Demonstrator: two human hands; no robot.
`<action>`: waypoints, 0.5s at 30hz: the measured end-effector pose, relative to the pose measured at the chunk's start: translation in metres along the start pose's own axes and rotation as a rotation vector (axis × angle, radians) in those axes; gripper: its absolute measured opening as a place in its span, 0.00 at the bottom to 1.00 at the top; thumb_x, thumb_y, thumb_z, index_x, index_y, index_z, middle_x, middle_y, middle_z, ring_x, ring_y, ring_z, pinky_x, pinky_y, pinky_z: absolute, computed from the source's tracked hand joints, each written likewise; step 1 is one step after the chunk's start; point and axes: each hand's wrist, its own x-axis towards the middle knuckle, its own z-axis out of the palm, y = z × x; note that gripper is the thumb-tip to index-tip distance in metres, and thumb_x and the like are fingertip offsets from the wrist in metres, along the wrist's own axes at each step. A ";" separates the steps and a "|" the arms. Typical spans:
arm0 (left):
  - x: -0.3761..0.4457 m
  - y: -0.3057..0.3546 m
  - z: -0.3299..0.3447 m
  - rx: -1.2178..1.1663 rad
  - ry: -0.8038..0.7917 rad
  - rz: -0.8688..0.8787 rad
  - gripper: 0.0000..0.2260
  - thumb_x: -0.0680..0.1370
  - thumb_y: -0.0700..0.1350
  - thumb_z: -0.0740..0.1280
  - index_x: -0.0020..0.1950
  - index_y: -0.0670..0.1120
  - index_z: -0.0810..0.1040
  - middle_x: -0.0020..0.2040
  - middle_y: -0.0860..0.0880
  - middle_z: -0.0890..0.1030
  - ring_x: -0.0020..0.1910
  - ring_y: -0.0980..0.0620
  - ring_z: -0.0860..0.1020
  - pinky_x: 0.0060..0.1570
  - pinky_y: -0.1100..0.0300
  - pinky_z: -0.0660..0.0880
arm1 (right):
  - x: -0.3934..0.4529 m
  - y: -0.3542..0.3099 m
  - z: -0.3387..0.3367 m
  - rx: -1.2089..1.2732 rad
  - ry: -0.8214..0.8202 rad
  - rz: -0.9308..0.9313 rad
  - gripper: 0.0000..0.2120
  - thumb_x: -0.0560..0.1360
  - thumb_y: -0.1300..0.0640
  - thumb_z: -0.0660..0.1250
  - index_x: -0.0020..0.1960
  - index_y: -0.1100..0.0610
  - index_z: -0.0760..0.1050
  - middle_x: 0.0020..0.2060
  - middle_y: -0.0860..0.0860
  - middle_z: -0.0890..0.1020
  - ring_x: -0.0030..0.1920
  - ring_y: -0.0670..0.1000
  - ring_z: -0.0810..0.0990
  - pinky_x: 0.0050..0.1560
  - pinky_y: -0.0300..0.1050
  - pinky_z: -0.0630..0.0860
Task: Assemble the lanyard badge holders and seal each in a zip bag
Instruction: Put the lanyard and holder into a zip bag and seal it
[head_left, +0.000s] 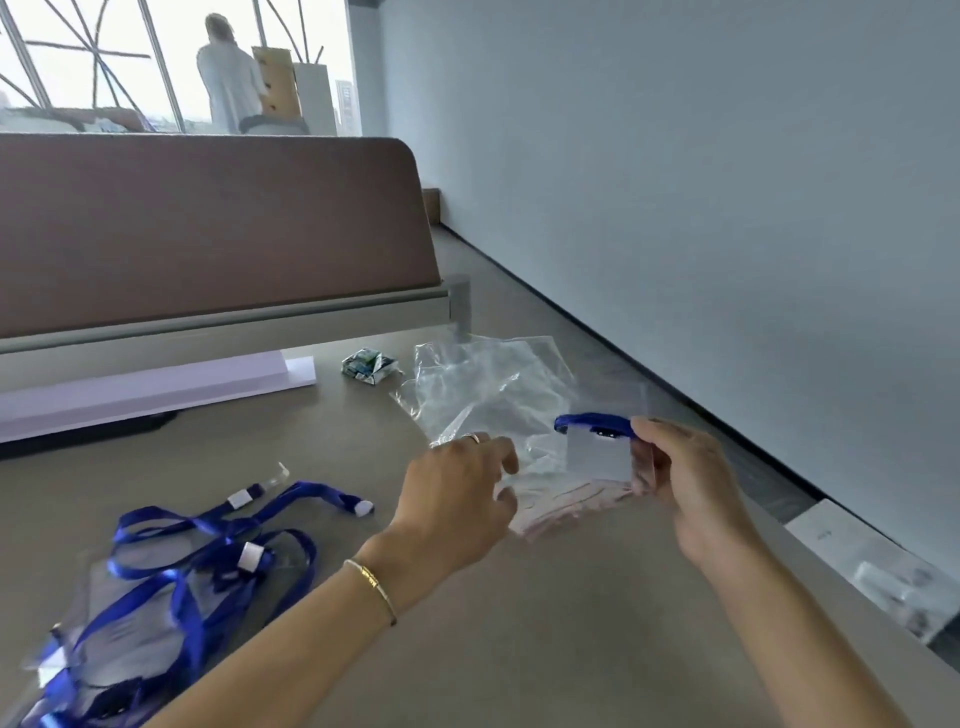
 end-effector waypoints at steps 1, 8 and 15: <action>0.000 0.000 0.002 -0.022 0.023 -0.027 0.08 0.75 0.51 0.65 0.53 0.57 0.76 0.48 0.58 0.79 0.46 0.54 0.78 0.44 0.58 0.75 | -0.001 -0.001 -0.003 0.017 -0.038 0.032 0.17 0.78 0.60 0.65 0.31 0.59 0.78 0.25 0.53 0.74 0.25 0.51 0.69 0.29 0.44 0.65; 0.003 0.001 0.011 -0.090 0.151 -0.080 0.08 0.78 0.49 0.64 0.45 0.52 0.82 0.41 0.55 0.80 0.35 0.52 0.77 0.36 0.57 0.74 | 0.000 -0.005 -0.021 -0.179 -0.450 0.333 0.10 0.64 0.55 0.71 0.42 0.58 0.81 0.37 0.57 0.82 0.35 0.53 0.80 0.36 0.47 0.67; 0.004 -0.002 0.013 -0.152 0.201 -0.041 0.08 0.78 0.46 0.66 0.51 0.54 0.84 0.42 0.56 0.81 0.36 0.52 0.78 0.38 0.56 0.76 | 0.004 -0.003 -0.025 -0.245 -0.307 0.397 0.07 0.72 0.58 0.68 0.47 0.60 0.80 0.35 0.55 0.82 0.33 0.52 0.77 0.29 0.43 0.69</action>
